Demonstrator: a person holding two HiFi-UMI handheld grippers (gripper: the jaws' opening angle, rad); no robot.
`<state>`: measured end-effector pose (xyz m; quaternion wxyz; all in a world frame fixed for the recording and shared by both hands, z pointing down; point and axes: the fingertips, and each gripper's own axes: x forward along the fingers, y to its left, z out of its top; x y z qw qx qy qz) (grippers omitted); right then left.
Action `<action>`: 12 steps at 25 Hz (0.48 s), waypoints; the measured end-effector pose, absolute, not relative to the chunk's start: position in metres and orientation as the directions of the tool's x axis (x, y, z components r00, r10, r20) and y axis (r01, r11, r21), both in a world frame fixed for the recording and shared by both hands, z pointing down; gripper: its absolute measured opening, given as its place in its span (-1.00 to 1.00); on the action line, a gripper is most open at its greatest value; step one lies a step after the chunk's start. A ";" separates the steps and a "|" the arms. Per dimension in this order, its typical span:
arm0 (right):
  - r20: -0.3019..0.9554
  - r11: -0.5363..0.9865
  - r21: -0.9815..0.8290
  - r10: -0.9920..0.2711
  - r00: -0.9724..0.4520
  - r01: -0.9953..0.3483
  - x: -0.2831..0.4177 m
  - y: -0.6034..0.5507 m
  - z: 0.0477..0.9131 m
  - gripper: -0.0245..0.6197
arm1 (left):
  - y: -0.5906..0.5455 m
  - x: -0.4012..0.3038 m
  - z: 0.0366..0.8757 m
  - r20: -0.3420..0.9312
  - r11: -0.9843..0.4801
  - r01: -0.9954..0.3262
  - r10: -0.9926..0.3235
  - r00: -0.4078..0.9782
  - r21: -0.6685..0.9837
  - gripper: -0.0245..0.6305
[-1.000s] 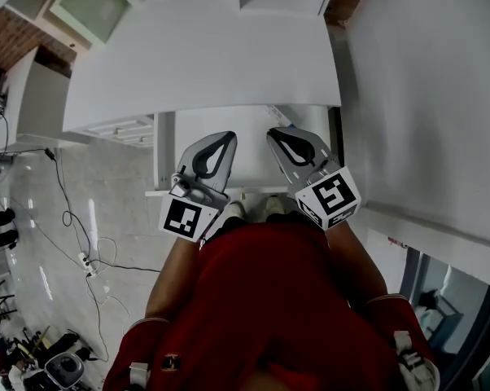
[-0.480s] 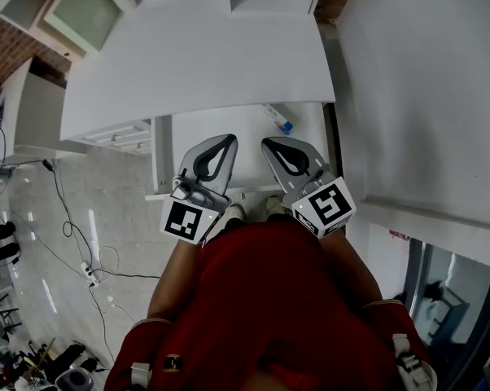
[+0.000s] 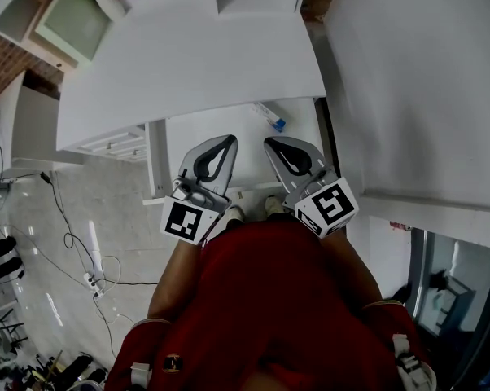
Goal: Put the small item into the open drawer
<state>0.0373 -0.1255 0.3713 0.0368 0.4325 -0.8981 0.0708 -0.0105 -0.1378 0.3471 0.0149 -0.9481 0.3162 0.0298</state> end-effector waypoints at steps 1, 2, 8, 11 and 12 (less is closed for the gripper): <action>0.127 0.612 -0.096 -0.775 -0.619 -0.785 0.039 -0.124 0.371 -0.89 | -0.137 -0.009 0.347 -0.066 -0.802 -0.597 -0.595 0.801 -0.009 -0.93; 0.126 0.608 -0.096 -0.778 -0.616 -0.788 0.041 -0.124 0.371 -0.89 | -0.136 -0.007 0.347 -0.067 -0.805 -0.593 -0.591 0.804 -0.010 -0.93; 0.129 0.593 -0.099 -0.789 -0.601 -0.799 0.051 -0.118 0.375 -0.89 | -0.132 -0.001 0.347 -0.067 -0.813 -0.581 -0.580 0.812 -0.012 -0.93; 0.133 0.583 -0.103 -0.795 -0.592 -0.806 0.058 -0.117 0.378 -0.89 | -0.131 0.002 0.348 -0.061 -0.815 -0.580 -0.578 0.813 -0.011 -0.93; 0.134 0.580 -0.105 -0.797 -0.589 -0.808 0.060 -0.118 0.378 -0.89 | -0.131 0.003 0.349 -0.059 -0.814 -0.580 -0.579 0.813 -0.011 -0.93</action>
